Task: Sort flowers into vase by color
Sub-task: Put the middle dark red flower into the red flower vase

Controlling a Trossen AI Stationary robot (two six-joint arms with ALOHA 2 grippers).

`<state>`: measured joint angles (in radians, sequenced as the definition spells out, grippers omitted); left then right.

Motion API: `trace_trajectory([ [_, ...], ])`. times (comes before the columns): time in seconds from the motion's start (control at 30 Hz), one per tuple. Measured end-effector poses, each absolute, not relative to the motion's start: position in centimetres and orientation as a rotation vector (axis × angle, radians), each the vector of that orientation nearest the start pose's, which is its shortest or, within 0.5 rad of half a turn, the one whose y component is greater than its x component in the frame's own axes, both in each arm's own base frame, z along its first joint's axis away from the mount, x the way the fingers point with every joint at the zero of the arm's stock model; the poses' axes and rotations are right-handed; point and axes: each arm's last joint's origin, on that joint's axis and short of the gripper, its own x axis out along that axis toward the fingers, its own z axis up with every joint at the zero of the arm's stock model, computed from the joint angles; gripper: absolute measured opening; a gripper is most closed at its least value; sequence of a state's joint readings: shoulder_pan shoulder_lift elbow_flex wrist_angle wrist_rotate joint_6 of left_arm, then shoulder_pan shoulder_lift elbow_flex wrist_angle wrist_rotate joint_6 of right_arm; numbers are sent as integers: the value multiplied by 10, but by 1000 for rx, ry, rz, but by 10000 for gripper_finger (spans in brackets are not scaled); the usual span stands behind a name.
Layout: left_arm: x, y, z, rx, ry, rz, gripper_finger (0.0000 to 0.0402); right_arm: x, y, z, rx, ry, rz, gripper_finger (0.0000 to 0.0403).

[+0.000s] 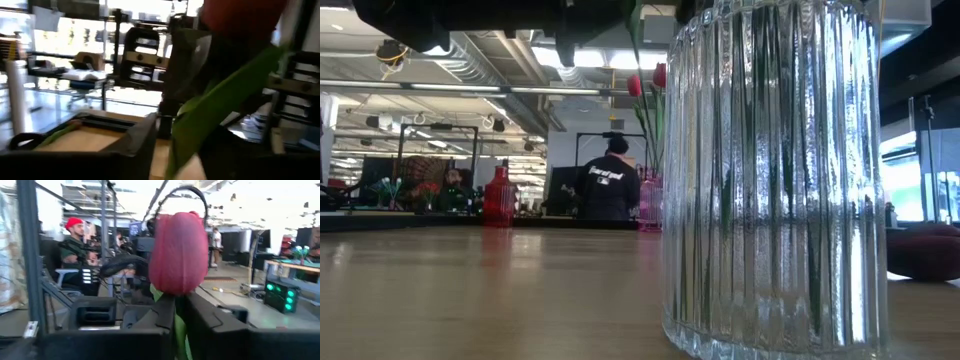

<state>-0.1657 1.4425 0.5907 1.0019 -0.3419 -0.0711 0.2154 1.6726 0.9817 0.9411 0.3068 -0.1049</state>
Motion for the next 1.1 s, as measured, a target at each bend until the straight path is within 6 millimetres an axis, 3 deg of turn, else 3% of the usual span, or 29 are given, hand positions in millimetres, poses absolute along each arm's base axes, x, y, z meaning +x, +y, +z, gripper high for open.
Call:
trace_trajectory([
  [0.2,283,-43,234,-57,-140,243,13,358,69,282,-15,-239,-105,132],
  [0.33,273,-42,245,-29,-105,305,13,349,70,297,1,-269,-96,200],
  [0.5,244,-29,269,12,-55,480,8,329,81,322,-30,-305,-49,256],
  [0.67,201,9,297,90,-23,845,6,317,94,327,-120,-232,-84,270],
  [0.83,161,50,321,104,-89,1201,7,318,95,318,-224,-131,-135,270],
  [1.0,140,83,327,127,-108,1426,7,319,87,319,-263,-121,-201,271],
  [1.1,133,100,327,138,-130,1459,8,318,85,322,-280,-134,-239,271],
])
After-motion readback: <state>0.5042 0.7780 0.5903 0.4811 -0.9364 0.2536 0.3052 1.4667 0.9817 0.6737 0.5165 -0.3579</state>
